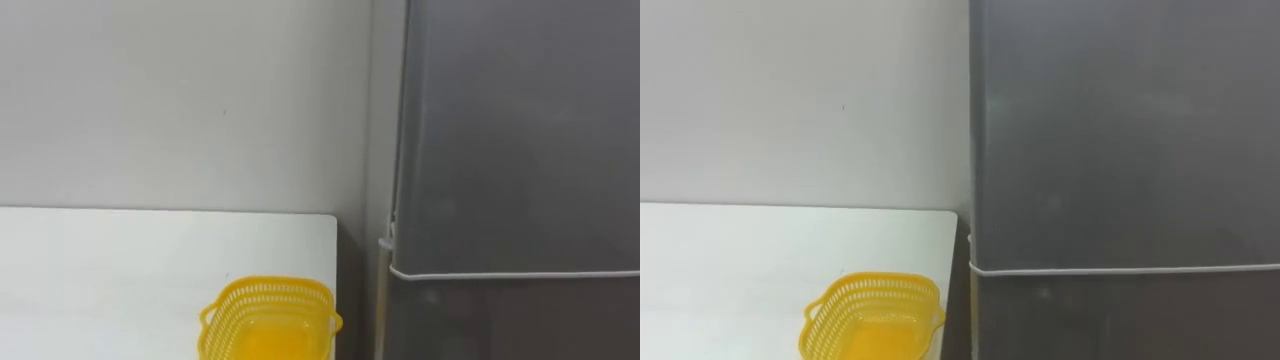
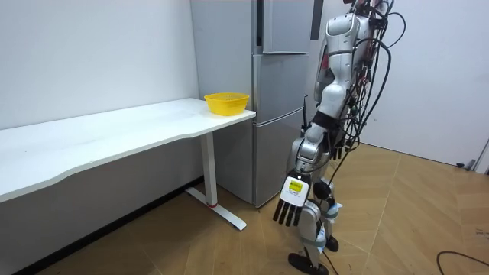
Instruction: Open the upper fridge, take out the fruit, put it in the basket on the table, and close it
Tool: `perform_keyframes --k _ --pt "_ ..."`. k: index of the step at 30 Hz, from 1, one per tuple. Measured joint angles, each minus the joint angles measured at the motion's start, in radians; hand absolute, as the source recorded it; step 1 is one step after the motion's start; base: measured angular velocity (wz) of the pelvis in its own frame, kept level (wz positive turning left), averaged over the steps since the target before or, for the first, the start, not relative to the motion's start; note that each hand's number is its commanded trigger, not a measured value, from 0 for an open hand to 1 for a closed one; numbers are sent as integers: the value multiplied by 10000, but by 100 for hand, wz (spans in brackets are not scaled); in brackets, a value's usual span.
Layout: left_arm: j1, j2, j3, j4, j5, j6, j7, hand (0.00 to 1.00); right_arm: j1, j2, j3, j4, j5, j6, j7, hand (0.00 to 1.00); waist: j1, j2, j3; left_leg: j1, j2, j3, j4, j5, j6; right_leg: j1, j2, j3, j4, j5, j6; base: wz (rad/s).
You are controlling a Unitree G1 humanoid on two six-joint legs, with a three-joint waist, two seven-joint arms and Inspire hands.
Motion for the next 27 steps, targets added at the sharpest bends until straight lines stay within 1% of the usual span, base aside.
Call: perform_keyframes --k 1,3,6,7,8,9,10,11,12,13,14,15,17,18,20,21,22,23,24,25,26,27 --pt "-6 -18 187 -42 -242 -37 224 0 4 1 0 -2 1 2 -46 0 1 8 -3 2 -4 -6 0 0 0 32 -3 -31 -13 1 1 5" --pt "63 -32 520 -476 -729 -48 666 0 71 1 -29 -113 8 7 -101 0 -12 5 1 -4 -16 -72 -2 0 0 58 -9 -73 6 3 0 8" --pt "44 -47 1318 -1595 -1591 -316 1874 0 152 1 -107 -252 -13 -118 -315 0 34 24 -4 -24 -20 -90 -7 1 -1 37 -1 -59 -11 2 1 0" --pt "45 -44 1361 -1821 -1692 -420 2090 0 150 1 -106 -253 -6 -144 -340 0 35 32 -8 -29 -20 -91 -10 1 -1 25 0 -54 -10 2 1 0" --pt "12 -45 1423 -2211 -1752 -656 2466 0 154 1 -109 -256 -28 -217 -384 0 36 67 -20 -25 -22 -90 -27 1 -1 14 1 -34 -12 3 1 0" --pt "-15 -45 1457 -2364 -1751 -767 2637 0 160 1 -125 -260 -33 -250 -407 0 40 82 -26 -16 -23 -87 -41 1 -1 12 2 -20 -9 3 1 -5" --pt "-38 -46 1518 -2746 -1796 -950 2941 0 192 1 -229 -312 -33 -353 -425 0 50 88 -26 0 -27 -72 -59 1 -1 11 1 5 3 3 2 -4" --pt "-41 -50 1560 -3280 -1821 -1064 3260 0 253 8 -316 -435 -52 -435 -453 0 50 167 -71 -6 -33 -77 -60 1 0 10 -3 -10 6 3 2 0" --pt "-44 -67 1620 -3645 -1821 -1096 3421 0 281 14 -379 -478 -52 -474 -468 0 44 127 -52 -17 -34 -86 -60 1 0 -2 -5 -23 9 3 2 0" --pt "-47 -104 1725 -4352 -1838 -1278 3792 0 307 9 -453 -515 -53 -590 -540 0 39 126 -52 -40 -35 -92 -59 1 0 -23 -7 -27 10 3 2 0" --pt "-46 -117 1756 -4928 -1839 -1584 4195 0 334 -1 -546 -599 -64 -652 -617 0 47 99 -46 -45 -36 -85 -61 1 0 -37 -8 -18 10 1 5 0" --pt "-46 -146 1799 -5211 -1838 -1744 4387 0 338 -3 -619 -616 -66 -691 -645 0 47 90 -42 -40 -37 -76 -61 1 0 -36 -8 -5 6 1 5 -4" --pt "-45 -202 1803 -6099 -1841 -2286 5174 0 346 -18 -792 -649 -70 -885 -657 0 39 122 -61 21 -41 -72 -97 1 1 -17 -3 32 6 0 8 -5" --pt "-39 -210 1802 -6299 -1842 -2370 5355 0 363 -18 -791 -680 -70 -917 -656 0 38 137 -71 40 -41 -72 -108 1 1 -9 -1 36 4 0 8 -4" --pt "-7 -236 1801 -7191 -1847 -2613 6006 0 447 -16 -787 -754 -55 -1109 -655 0 63 135 -77 77 -40 -76 -108 2 2 -6 5 45 9 2 7 0" --pt "-9 -239 1801 -7429 -1847 -2663 6146 0 457 -16 -787 -753 -27 -1146 -656 0 86 135 -76 91 -39 -76 -106 2 2 -17 5 52 8 3 6 -3" --pt "-14 -238 1810 -7836 -1841 -2893 6349 0 568 -15 -788 -741 -7 -1224 -661 0 129 144 -78 105 -38 -78 -107 2 2 -13 6 65 4 4 6 -5" --pt "-20 -237 1852 -8262 -1840 -3037 6520 0 635 -11 -788 -742 -28 -1272 -665 0 201 174 -95 123 -38 -85 -110 2 2 5 2 67 14 4 5 -6" --pt "-17 -237 1884 -8526 -1839 -3057 6587 0 651 -9 -791 -754 -47 -1301 -661 0 247 183 -96 116 -38 -96 -110 2 2 5 1 44 20 4 5 0" --pt "-17 -226 1931 -9094 -1838 -3143 6695 0 702 -2 -792 -764 -45 -1345 -646 0 275 191 -95 65 -41 -132 -111 2 2 2 -6 3 21 4 6 8" --pt "-19 -206 1936 -9637 -1832 -3313 6835 0 788 2 -792 -764 -31 -1409 -633 0 267 196 -92 47 -50 -199 -110 2 2 -9 -17 -24 19 3 7 11" --pt "-19 -206 1938 -9924 -1832 -3381 6888 0 831 8 -791 -762 -34 -1412 -630 0 277 200 -90 49 -53 -218 -110 2 2 -10 -19 -37 20 3 7 11"
